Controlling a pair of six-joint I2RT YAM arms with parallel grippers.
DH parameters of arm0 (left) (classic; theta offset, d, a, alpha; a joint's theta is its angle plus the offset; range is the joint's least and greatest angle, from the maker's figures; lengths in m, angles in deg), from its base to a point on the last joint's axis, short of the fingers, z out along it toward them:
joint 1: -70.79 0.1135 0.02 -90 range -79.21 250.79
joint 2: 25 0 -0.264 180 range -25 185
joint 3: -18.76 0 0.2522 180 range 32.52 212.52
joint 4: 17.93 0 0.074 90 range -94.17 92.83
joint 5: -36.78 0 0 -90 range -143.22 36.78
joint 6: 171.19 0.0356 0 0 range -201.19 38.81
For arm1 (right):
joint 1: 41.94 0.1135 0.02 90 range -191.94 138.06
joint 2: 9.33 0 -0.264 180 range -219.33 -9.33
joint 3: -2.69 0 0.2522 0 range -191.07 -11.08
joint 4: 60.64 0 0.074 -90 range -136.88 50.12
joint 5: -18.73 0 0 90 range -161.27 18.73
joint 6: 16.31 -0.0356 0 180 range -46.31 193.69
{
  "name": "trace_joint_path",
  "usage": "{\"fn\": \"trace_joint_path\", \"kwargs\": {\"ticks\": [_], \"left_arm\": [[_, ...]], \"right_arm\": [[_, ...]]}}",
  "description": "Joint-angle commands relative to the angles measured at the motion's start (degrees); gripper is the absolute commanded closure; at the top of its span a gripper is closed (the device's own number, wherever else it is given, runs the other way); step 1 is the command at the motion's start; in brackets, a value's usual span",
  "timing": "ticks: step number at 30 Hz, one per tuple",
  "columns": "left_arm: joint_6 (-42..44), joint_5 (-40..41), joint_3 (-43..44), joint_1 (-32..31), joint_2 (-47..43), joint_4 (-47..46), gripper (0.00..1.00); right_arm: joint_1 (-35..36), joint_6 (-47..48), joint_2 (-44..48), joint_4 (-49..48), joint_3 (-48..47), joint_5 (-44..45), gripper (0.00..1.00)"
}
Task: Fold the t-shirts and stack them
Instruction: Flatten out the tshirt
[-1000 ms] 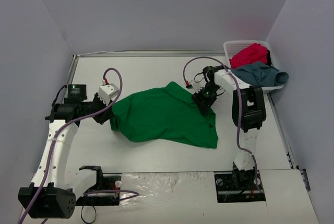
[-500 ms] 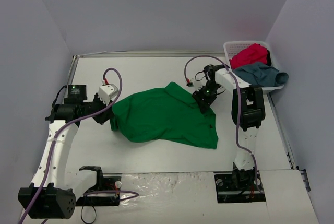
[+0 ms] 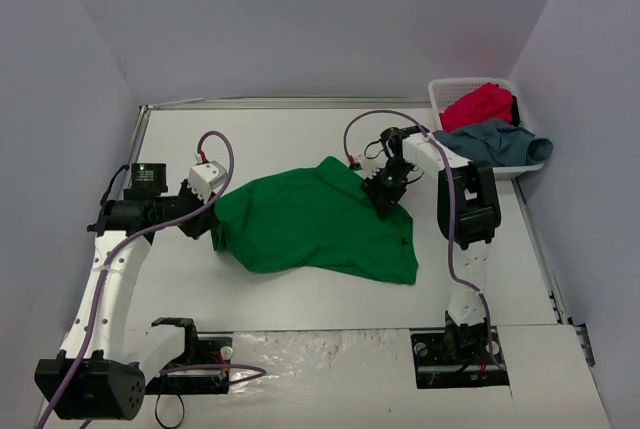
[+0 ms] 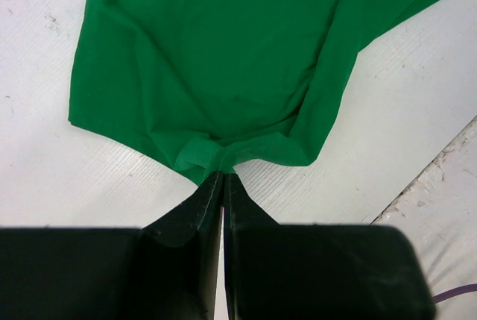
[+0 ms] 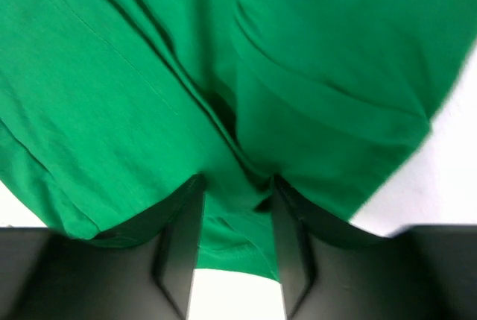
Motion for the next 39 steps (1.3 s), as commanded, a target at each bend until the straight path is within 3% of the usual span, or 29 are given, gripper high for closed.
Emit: {"fn": "trace_joint_path", "kwargs": {"ticks": [1,4,18,19,21,23,30,39], "left_arm": [[-0.07,-0.92,-0.04,0.36,-1.28,-0.69,0.98],[0.02,-0.83,-0.13,0.36,-1.37,-0.69,0.98],[-0.24,-1.45,-0.75,0.36,-2.16,-1.22,0.98],[-0.33,-1.45,-0.75,0.36,-2.25,-1.31,0.98],[-0.24,-1.45,-0.75,0.36,-2.34,-1.22,0.98],[-0.33,-1.45,-0.92,0.36,-2.69,-1.13,0.98],[-0.24,-1.71,-1.01,0.36,-2.87,-1.22,0.98],[-0.33,-1.97,-0.92,0.36,-2.87,-1.13,0.98]], "right_arm": [[1.58,-0.41,-0.51,2.81,-1.99,-0.65,0.65],[1.94,-0.94,-0.33,2.73,-2.43,-0.22,0.72],[1.41,-3.05,2.12,2.64,-4.02,5.23,0.72],[1.41,-3.14,2.30,2.55,-4.10,5.50,0.74],[1.15,-3.22,2.91,2.37,-4.02,5.85,0.91],[1.06,-3.40,3.18,2.37,-3.75,6.37,1.00],[0.97,-3.84,4.32,2.28,-3.58,7.43,1.00],[0.88,-4.63,7.40,2.37,-4.72,8.84,0.92]]}}
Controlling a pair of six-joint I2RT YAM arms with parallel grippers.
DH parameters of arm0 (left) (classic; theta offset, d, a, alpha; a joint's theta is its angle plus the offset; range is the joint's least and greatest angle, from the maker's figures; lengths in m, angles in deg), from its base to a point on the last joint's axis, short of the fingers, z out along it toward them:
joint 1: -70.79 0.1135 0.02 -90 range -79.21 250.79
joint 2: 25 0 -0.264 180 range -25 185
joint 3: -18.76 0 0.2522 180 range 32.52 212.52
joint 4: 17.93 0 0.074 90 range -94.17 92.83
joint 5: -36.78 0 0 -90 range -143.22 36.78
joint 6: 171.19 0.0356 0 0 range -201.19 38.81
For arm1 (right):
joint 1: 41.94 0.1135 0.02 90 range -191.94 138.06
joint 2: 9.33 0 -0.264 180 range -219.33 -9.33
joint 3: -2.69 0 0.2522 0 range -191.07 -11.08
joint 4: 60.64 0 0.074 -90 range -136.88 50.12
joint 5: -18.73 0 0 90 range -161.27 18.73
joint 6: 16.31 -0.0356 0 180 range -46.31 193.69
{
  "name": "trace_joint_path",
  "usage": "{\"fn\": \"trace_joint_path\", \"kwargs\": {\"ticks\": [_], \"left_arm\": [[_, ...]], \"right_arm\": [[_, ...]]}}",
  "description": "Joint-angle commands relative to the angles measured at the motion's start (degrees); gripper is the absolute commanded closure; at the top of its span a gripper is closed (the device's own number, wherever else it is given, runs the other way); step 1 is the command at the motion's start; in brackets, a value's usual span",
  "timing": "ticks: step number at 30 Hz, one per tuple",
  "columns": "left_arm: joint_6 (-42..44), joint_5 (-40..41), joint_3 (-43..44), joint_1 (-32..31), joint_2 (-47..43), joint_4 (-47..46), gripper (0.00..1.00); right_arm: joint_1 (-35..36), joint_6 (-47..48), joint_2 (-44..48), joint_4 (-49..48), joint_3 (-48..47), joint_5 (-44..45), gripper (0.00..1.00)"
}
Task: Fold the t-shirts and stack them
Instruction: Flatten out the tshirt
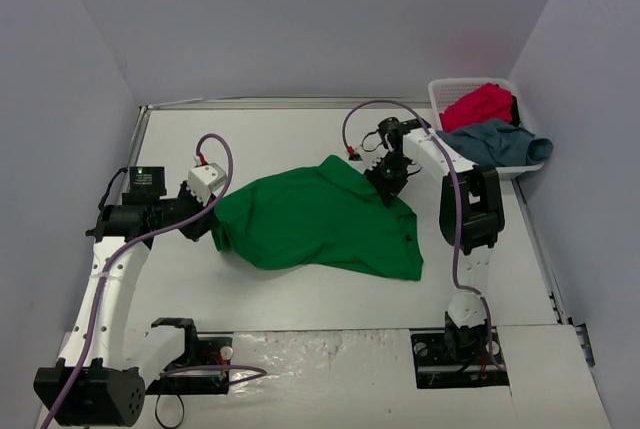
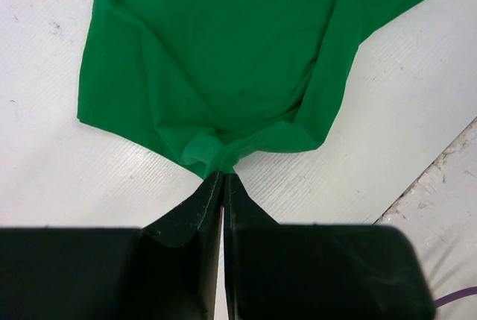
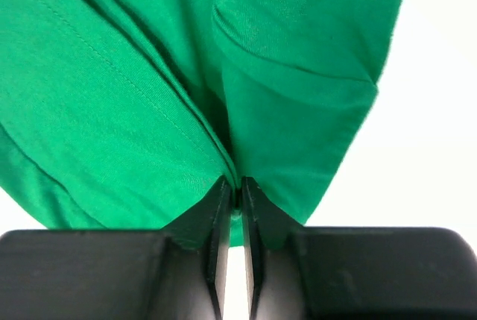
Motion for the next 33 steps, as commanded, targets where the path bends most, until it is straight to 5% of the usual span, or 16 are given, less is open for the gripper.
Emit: {"fn": "trace_joint_path", "kwargs": {"ticks": [1,16,21,26,30,33], "left_arm": [[-0.31,-1.49,0.02,0.36,-1.10,-0.50,0.98],[-0.48,-1.67,0.19,0.36,-1.89,-0.32,0.98],[-3.56,4.98,1.59,0.36,1.61,-5.40,0.98],[-6.28,12.03,13.09,1.84,16.80,-8.40,0.98],[-12.07,16.87,33.07,3.78,35.58,-8.67,0.98],[-16.73,16.97,44.98,5.45,42.74,-6.75,0.97]], "right_arm": [[-0.45,-0.61,5.11,2.53,-2.23,1.58,0.95],[-0.54,-0.87,8.71,2.26,-0.91,2.11,1.00],[-0.98,-2.19,10.38,-0.98,-3.36,4.74,1.00],[-3.44,-6.05,0.92,-1.69,-20.38,8.70,1.00],[-5.11,-9.66,-7.62,-1.69,-44.69,11.07,1.00],[-5.37,-9.84,-8.00,-5.63,-51.18,13.79,1.00]]}}
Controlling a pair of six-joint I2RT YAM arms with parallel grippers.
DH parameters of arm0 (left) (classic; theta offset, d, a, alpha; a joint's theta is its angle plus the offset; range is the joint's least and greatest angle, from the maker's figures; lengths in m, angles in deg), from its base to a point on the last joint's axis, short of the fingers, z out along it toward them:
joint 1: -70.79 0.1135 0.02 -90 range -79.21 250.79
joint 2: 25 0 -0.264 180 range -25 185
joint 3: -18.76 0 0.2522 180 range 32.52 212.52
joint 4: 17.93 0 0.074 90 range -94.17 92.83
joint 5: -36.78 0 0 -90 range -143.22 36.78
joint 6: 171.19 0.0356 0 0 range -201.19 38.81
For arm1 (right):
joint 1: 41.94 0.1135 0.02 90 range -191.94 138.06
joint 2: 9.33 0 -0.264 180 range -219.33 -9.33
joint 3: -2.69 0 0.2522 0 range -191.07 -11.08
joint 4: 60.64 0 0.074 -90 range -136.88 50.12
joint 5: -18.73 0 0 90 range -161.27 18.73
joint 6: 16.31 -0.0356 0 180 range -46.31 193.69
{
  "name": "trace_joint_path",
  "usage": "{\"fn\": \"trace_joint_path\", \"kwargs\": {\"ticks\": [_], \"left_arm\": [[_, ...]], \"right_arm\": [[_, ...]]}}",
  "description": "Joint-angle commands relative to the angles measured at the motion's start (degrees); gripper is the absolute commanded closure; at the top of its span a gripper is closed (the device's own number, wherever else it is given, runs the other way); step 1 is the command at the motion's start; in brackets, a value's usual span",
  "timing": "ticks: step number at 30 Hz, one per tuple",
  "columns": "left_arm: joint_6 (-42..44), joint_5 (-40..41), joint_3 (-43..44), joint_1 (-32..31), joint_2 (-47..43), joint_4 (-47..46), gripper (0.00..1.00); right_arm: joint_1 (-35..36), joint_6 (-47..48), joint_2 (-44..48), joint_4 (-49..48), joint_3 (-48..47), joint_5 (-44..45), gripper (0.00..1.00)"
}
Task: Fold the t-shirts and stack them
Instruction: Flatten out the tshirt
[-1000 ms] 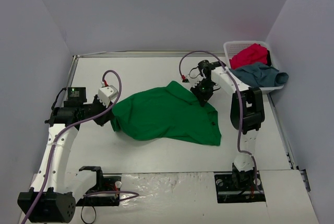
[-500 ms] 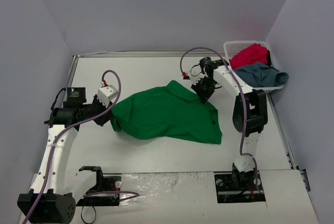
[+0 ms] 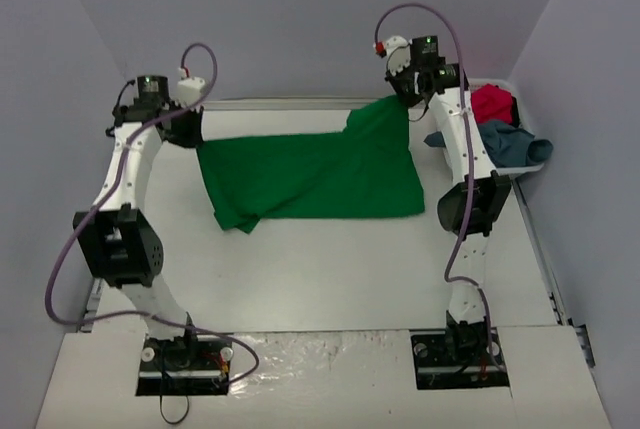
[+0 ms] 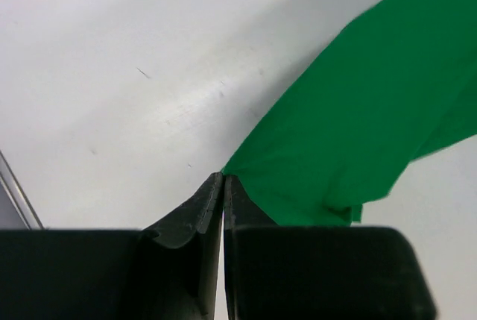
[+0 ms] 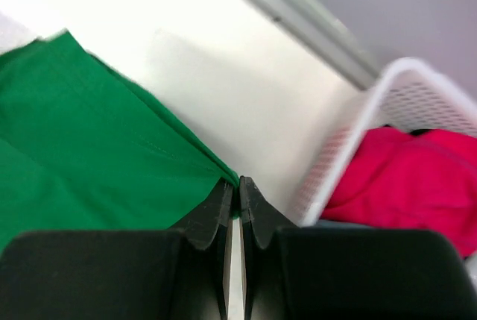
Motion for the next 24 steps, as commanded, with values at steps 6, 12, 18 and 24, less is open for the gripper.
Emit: {"fn": "trace_joint_path", "kwargs": {"ticks": [6,12,18,24], "left_arm": [[-8.23,-0.43,21.21,2.07,-4.14,0.13,0.98],[-6.56,-1.48,10.16,2.42,-24.17,-1.11,0.98],[-3.40,-2.90,-6.34,2.33,-39.56,8.82,0.98],[-3.04,-0.52,-14.91,2.42,-52.31,12.51,0.98]], "right_arm": [[-0.43,-2.71,15.10,-6.89,-3.49,0.48,1.00],[-0.35,-4.12,35.41,-10.59,11.27,-1.73,1.00],[-0.35,-7.28,52.28,-10.33,32.41,-4.19,1.00],[-0.43,-8.95,64.95,-7.87,44.33,-4.99,1.00]]}}
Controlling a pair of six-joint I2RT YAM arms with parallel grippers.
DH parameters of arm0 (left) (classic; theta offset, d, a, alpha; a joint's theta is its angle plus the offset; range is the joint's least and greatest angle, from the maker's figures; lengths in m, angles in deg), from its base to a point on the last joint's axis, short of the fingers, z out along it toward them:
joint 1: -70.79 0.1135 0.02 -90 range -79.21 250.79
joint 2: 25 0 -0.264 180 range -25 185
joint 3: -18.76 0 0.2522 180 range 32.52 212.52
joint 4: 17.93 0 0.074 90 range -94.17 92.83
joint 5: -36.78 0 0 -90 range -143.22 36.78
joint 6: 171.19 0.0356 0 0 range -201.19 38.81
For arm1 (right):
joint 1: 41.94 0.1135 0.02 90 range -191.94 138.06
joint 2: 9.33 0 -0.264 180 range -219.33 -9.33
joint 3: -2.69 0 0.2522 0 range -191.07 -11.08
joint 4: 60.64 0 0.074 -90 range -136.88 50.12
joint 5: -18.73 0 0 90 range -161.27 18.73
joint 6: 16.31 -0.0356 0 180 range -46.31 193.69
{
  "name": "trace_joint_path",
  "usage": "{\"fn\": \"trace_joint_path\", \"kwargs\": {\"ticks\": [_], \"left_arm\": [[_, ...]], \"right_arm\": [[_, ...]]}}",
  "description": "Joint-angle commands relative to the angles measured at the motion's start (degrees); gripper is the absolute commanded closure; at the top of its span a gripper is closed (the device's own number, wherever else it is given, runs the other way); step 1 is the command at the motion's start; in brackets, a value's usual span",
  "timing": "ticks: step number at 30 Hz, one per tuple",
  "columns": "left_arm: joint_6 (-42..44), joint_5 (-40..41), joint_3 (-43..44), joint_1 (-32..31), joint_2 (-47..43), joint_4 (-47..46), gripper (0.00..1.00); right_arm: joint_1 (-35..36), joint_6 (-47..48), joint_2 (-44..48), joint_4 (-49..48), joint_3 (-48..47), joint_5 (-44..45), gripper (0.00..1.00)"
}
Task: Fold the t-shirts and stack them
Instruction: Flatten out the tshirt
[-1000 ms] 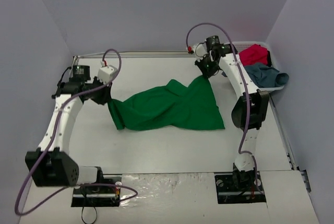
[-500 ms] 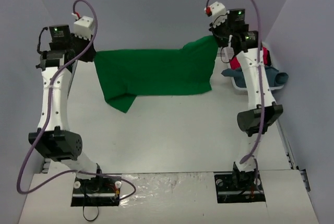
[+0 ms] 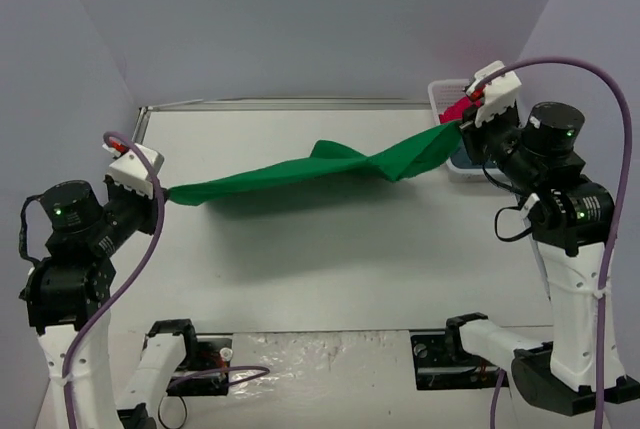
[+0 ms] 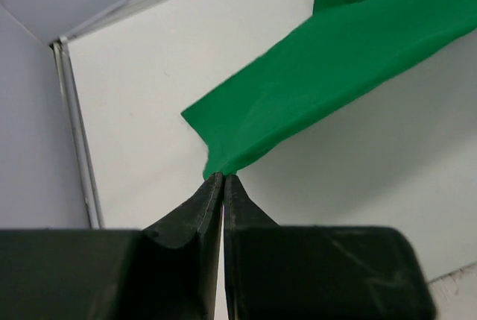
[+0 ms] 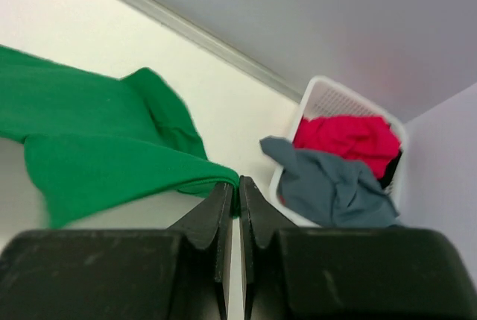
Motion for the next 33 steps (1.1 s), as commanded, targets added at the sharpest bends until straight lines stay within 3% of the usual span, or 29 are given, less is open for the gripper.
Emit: {"fn": "trace_joint_path", "kwargs": {"ticks": [1,8,15,19,23,26,30,33], "left_arm": [[0.23,1.47,-0.73,0.52,-0.69,4.19,0.97],[-2.14,3.67,2.26,0.52,5.18,0.51,0.98],[-2.67,4.11,-0.72,0.52,19.67,-8.45,0.98],[-1.70,5.16,1.46,0.52,34.76,-13.46,0.98],[-2.14,5.95,10.59,0.52,48.84,-14.70,0.98],[-3.80,5.78,22.01,0.52,57.99,-13.65,0.98],[-7.41,5.61,36.67,0.52,60.92,-12.34,0.97],[-8.29,4.99,40.75,0.52,56.45,-11.11,0.98]], "right_arm": [[-0.15,-2.09,0.56,1.25,3.24,0.15,1.00],[-0.33,-1.48,-6.62,1.25,-4.57,4.38,1.00],[-0.33,-0.86,-29.07,-2.97,-9.93,4.99,1.00],[-0.41,-0.69,-44.48,-3.32,-19.59,4.99,1.00],[-0.33,-0.42,-58.20,-3.06,-34.70,6.57,1.00],[-0.15,0.37,-65.85,-2.97,-48.83,8.67,1.00],[0.38,0.55,-62.55,-5.07,-52.83,10.35,1.00],[1.08,1.25,-55.00,-5.69,-52.31,11.49,1.00]]}}
